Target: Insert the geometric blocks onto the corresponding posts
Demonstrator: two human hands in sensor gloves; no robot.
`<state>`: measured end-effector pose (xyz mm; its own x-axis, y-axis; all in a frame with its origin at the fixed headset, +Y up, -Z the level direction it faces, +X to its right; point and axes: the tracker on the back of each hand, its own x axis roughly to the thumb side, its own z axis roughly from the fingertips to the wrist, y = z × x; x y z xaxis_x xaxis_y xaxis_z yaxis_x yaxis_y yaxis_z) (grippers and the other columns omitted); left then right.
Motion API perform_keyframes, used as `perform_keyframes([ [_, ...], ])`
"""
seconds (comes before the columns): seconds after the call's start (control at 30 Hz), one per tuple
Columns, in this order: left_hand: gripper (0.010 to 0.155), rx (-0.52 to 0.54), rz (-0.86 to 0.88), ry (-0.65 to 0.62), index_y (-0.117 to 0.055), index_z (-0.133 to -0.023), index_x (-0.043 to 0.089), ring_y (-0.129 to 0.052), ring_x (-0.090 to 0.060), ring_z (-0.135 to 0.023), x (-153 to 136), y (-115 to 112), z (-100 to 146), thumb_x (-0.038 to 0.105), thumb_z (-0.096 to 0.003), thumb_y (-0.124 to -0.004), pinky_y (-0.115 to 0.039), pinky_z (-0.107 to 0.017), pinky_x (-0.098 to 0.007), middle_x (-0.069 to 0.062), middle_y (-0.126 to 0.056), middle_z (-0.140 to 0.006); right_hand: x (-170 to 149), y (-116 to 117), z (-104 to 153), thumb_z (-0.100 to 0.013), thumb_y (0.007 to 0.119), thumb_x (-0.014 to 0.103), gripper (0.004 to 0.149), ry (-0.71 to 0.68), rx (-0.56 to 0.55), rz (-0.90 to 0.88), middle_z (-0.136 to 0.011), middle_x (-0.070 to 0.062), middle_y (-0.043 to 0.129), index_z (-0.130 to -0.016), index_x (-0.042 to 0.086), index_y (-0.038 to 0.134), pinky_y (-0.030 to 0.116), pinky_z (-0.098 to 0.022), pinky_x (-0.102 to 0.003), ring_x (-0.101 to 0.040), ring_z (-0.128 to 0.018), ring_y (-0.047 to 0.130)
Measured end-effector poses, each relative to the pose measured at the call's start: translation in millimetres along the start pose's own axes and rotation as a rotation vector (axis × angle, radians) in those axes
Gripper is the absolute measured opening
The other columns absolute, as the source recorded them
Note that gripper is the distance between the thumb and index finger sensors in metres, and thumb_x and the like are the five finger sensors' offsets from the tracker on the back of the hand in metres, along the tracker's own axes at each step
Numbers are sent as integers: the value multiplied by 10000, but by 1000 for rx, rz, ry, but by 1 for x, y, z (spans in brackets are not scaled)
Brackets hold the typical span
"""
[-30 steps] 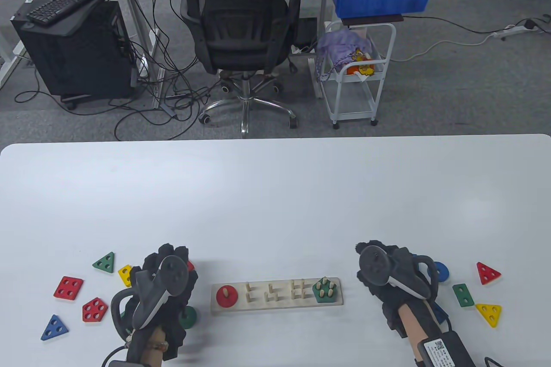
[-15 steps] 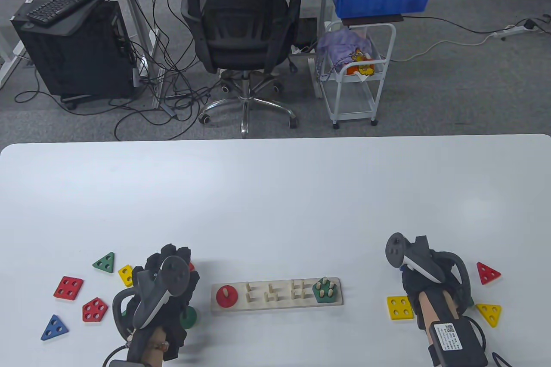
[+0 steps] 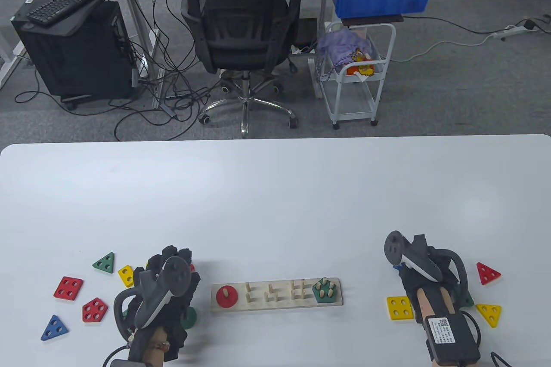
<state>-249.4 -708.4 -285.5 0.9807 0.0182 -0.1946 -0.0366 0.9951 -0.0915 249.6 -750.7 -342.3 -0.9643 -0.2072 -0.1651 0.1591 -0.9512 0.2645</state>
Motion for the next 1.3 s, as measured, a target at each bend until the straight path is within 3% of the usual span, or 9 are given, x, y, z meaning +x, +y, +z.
perform_keyframes([
  [0.17,659,-4,1,0,-528,-1037,485,-547,-182,-1143,0,0,0,635,-402,-621,-444,-824,-575,155,-460,-1203,-1,0,-2,-387,870,312,567,3,0,-6,-964,-124,753,-901,257,638,678,-584,-621,-367,-811,843],
  [0.47,660,-30,40,-33,-525,-1037,489,-550,-184,-1143,4,0,1,641,-402,-616,-450,-822,-574,154,-462,-1205,-1,1,2,-351,884,433,690,-26,-51,27,-889,-149,838,-946,178,646,670,-571,-644,-361,-703,896],
  [0.57,661,-42,91,-47,-524,-1039,486,-556,-186,-1140,4,1,1,643,-403,-614,-458,-820,-570,152,-465,-1204,1,-5,8,-338,890,442,700,-61,-84,8,-884,-145,844,-942,179,653,676,-565,-643,-359,-692,904],
  [0.73,663,-47,199,-91,-523,-1040,479,-627,-174,-1102,9,5,5,645,-404,-612,-518,-809,-532,139,-492,-1195,13,-29,29,-328,893,451,709,-190,-243,-102,-885,-138,841,-940,181,655,698,-542,-638,-350,-682,914],
  [0.9,666,-82,311,-179,-517,-1044,474,-649,-172,-1083,27,6,14,644,-407,-612,-543,-802,-511,130,-501,-1192,44,-50,57,-326,892,460,703,-381,-361,-161,-881,-133,847,-933,187,664,715,-528,-635,-343,-678,924],
  [1.07,664,-60,213,-186,-525,-1042,475,-628,-177,-1099,35,5,18,642,-406,-615,-519,-808,-532,133,-497,-1194,89,-61,91,-327,893,464,697,-590,-449,-132,-887,-127,839,-930,197,667,717,-529,-638,-342,-682,918],
  [1.3,662,-55,181,-176,-531,-1041,472,-614,-183,-1106,35,6,19,638,-405,-619,-503,-812,-541,129,-491,-1196,142,-61,119,-329,892,463,667,-746,-446,1,-887,-115,845,-913,208,695,693,-555,-661,-335,-692,920],
])
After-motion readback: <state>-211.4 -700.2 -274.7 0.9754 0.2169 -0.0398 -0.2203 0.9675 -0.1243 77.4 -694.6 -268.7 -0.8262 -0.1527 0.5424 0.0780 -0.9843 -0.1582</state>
